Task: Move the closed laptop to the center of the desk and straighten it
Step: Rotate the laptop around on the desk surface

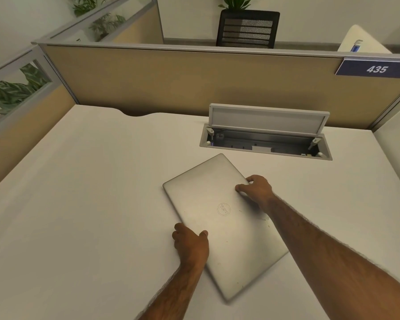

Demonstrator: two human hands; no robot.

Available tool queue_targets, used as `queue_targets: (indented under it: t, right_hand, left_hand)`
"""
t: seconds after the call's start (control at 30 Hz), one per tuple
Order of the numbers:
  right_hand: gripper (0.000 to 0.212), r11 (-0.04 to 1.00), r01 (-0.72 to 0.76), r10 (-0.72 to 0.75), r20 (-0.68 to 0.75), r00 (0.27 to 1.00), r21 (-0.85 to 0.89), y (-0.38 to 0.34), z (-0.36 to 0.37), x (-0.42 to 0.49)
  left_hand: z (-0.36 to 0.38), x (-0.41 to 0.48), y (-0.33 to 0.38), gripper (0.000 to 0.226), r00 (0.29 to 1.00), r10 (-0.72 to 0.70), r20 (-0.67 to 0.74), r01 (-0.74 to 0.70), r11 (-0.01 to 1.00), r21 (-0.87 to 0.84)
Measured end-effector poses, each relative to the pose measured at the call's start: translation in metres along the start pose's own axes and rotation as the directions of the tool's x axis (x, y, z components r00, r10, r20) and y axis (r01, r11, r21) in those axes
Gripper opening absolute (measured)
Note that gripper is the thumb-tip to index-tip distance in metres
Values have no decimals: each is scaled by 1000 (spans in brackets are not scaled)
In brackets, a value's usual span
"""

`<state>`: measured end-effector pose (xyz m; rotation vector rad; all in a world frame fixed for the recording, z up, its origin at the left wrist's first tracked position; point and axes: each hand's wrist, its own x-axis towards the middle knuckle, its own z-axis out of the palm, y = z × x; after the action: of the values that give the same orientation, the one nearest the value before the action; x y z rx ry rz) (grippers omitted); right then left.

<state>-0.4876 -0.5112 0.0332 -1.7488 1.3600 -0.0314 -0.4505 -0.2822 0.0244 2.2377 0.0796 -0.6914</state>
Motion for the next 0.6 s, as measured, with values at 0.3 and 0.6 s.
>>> queue_targets:
  t: [0.3,0.6]
  right_hand:
    - [49,992,-26,37,-84,996,125,27,-12,-38]
    - [66,949,-291,314,-348,883,119,95,-34,-121]
  left_hand:
    - [-21,14,5,67,986,165,-32,-154,964,216]
    - [-23,93,82,72,850,491,192,-501,639,584]
